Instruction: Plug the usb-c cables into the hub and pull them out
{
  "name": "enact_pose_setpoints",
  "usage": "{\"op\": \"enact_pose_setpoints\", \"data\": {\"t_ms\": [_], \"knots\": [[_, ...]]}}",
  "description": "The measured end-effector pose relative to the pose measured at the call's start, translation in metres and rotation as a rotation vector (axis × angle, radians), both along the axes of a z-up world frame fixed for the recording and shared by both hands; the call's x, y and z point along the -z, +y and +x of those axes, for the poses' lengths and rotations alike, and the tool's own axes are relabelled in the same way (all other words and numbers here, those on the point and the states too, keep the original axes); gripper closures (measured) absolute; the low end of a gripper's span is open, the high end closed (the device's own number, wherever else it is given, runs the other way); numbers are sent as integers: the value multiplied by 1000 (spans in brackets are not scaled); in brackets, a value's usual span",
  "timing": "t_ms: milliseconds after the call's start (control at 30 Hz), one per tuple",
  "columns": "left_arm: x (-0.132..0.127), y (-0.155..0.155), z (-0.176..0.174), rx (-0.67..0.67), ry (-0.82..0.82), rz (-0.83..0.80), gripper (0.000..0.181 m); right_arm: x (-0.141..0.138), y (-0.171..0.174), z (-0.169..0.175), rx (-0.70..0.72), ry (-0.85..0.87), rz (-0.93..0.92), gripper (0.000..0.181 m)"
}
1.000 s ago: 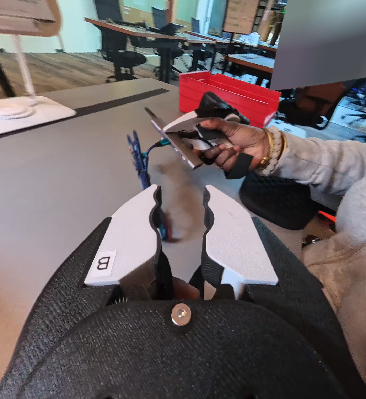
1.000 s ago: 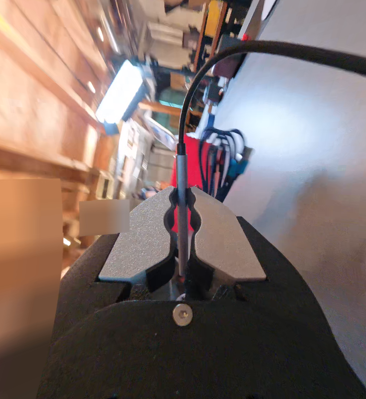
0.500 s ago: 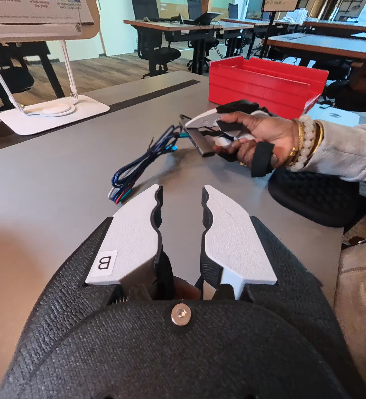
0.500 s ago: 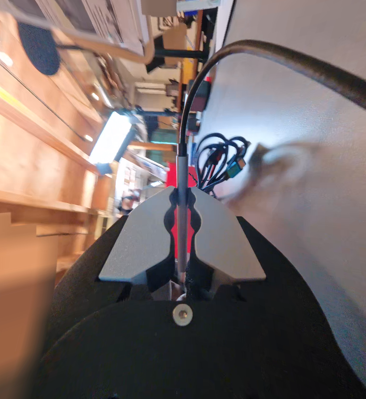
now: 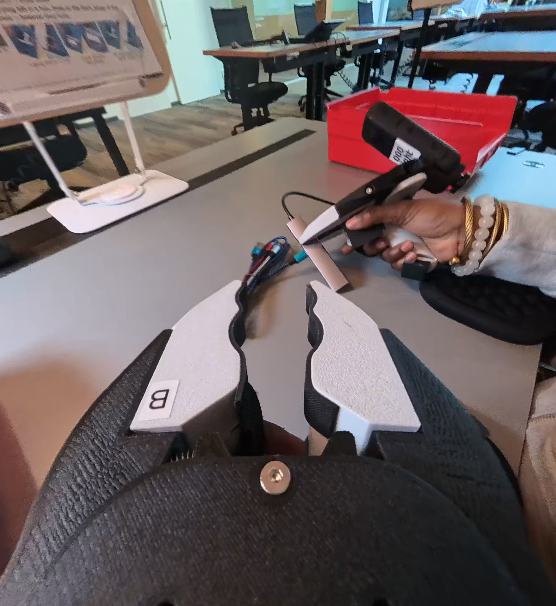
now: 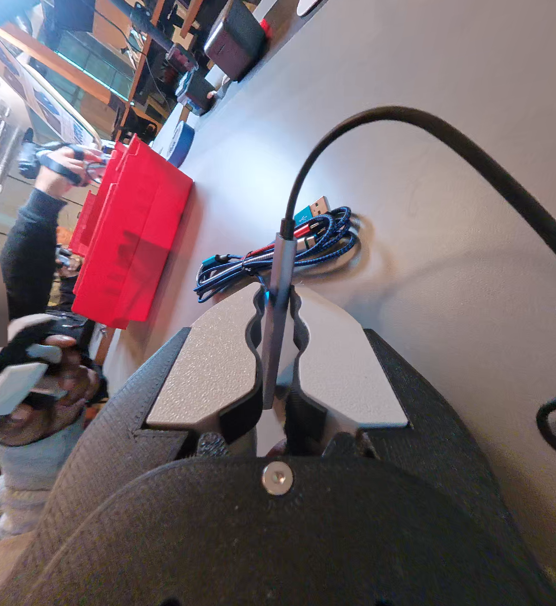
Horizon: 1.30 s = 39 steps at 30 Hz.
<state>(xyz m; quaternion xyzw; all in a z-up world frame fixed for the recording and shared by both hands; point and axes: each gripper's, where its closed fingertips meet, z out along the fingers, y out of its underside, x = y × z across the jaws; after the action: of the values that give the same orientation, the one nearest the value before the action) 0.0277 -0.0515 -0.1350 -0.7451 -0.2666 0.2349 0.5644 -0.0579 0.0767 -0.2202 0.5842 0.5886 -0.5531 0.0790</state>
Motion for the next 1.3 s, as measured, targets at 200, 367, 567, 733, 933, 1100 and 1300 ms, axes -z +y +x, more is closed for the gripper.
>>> {"op": "enact_pose_setpoints", "data": {"t_ms": [200, 367, 567, 733, 933, 1100, 1300], "knots": [[-31, -85, -5, -211, 53, -77, 147, -9, 22, -7, 62, 164, 245, 140], [-42, -208, -9, -398, -24, -337, 147, -42, 31, -9, 72, 398, 229, 119], [9, -278, -23, -110, -311, -819, 146, -62, 34, -6, 74, 466, 55, 121], [56, -313, -43, 58, -413, -1076, 152, -67, 40, -4, 98, 499, 36, 127], [82, -338, -53, 99, -481, -1176, 161, -68, 47, -5, 125, 500, 13, 133], [80, -352, -50, 69, -520, -1269, 177, -70, 47, -5, 129, 508, 0, 135], [-10, -360, -61, -234, -361, -1174, 177, -73, 43, -3, 112, 508, -35, 138]]}}
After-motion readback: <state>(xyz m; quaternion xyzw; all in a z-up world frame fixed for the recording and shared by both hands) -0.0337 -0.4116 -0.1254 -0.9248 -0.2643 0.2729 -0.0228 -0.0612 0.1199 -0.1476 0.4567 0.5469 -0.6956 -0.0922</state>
